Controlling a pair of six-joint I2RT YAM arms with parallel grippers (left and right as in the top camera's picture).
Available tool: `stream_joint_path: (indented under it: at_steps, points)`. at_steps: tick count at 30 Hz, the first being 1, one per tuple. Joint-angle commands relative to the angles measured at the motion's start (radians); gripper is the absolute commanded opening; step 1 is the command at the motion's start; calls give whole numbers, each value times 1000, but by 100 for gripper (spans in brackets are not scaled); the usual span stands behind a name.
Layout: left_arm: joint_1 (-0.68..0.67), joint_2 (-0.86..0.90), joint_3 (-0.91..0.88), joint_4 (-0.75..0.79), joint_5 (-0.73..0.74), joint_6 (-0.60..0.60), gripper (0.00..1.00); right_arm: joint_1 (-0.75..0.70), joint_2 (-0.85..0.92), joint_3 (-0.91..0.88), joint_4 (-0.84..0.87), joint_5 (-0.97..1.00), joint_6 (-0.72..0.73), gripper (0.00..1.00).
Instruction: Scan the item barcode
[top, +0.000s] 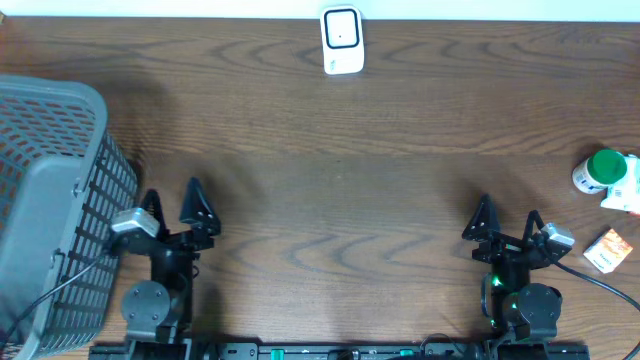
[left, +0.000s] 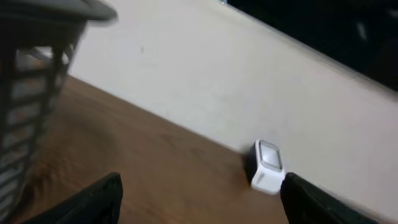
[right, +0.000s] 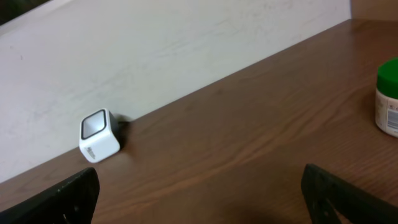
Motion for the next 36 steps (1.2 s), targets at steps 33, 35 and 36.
stream_joint_path:
  at_steps: [33, 35, 36]
  points:
    - [85, -169, -153, -214, 50, 132, 82, 1, -6, -1, -3, -1, -3, 99]
    - [85, -169, -153, -214, 50, 131, 82, 1, -6, -1, -3, -2, -3, 99]
    - [85, -169, -153, -214, 50, 131, 82, 1, -6, -1, -3, -1, -3, 99]
